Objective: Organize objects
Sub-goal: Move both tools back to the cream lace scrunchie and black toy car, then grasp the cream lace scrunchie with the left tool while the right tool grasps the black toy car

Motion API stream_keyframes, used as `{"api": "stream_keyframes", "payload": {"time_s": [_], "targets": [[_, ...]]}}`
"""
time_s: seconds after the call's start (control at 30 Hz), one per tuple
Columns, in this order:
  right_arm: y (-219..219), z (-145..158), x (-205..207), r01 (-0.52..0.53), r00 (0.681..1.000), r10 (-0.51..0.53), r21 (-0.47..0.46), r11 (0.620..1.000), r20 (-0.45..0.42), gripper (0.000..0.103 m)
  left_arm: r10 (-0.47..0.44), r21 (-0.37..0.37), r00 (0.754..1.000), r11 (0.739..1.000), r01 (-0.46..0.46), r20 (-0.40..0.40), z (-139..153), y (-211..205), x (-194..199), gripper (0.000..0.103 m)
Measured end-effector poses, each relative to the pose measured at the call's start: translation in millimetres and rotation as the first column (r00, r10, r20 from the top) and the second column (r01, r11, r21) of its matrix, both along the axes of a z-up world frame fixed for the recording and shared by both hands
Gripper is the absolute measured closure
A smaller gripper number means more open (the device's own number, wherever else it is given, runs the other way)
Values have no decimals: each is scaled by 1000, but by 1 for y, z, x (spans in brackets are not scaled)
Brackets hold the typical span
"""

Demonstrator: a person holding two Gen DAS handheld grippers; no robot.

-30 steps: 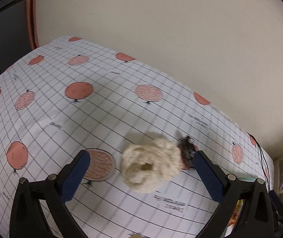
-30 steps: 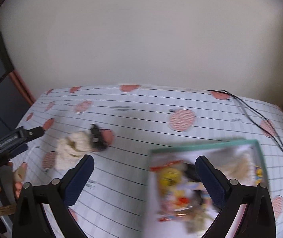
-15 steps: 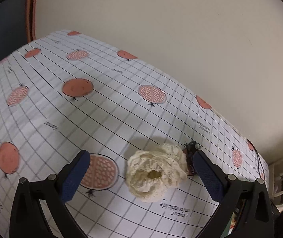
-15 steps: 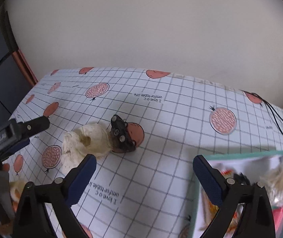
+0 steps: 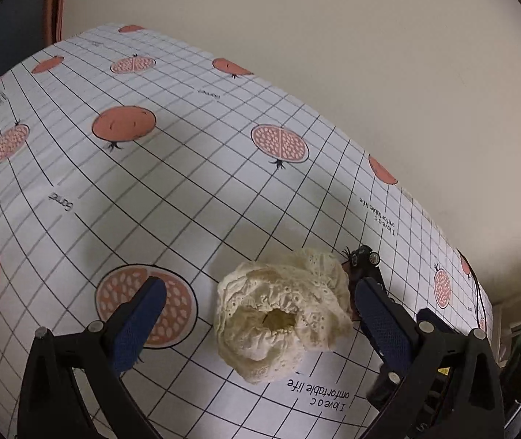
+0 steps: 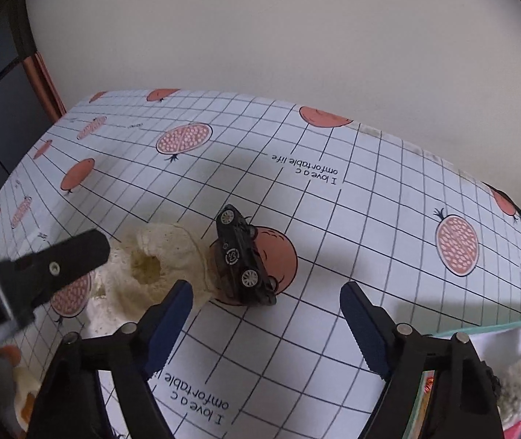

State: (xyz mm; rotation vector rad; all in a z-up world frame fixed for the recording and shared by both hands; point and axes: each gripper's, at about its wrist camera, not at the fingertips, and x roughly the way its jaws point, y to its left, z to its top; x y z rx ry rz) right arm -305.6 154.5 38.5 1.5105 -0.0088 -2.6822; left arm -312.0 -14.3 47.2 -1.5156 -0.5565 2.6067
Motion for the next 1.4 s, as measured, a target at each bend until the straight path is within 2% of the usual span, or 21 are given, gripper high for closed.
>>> {"api": "stream_keyframes", "payload": {"time_s": [0.17,0.33,0.47,0.7,0.83,1.0,1.1,1.4], "targets": [[-6,-6,-7,-13,1000,13,14,1000,5,23,-14,-2,1000,1000,14,26,-8,6,-3,2],[-12,-10,-11,-18,1000,17,22,1000,12,33,-28,4,999,1000,28,43,-12,10,-4,11],[-17,-11,-12,-26,999,25,23,999,22,48,-42,9,998,999,42,56,-14,13,-3,19],[-22,-12,-12,-40,999,38,45,998,29,68,-50,28,996,998,48,74,-18,15,-3,35],[-22,-11,-10,-47,998,46,37,998,35,70,-45,43,996,998,41,83,-21,14,-2,40],[-22,-12,-7,-49,998,47,46,998,40,71,-49,26,995,999,47,84,-22,16,-1,67],[-21,-9,-4,-45,998,43,53,998,40,71,-54,21,995,998,52,80,-21,16,-1,75],[-18,5,7,-40,999,38,65,997,31,72,-70,11,996,998,69,53,-9,19,4,79]]}}
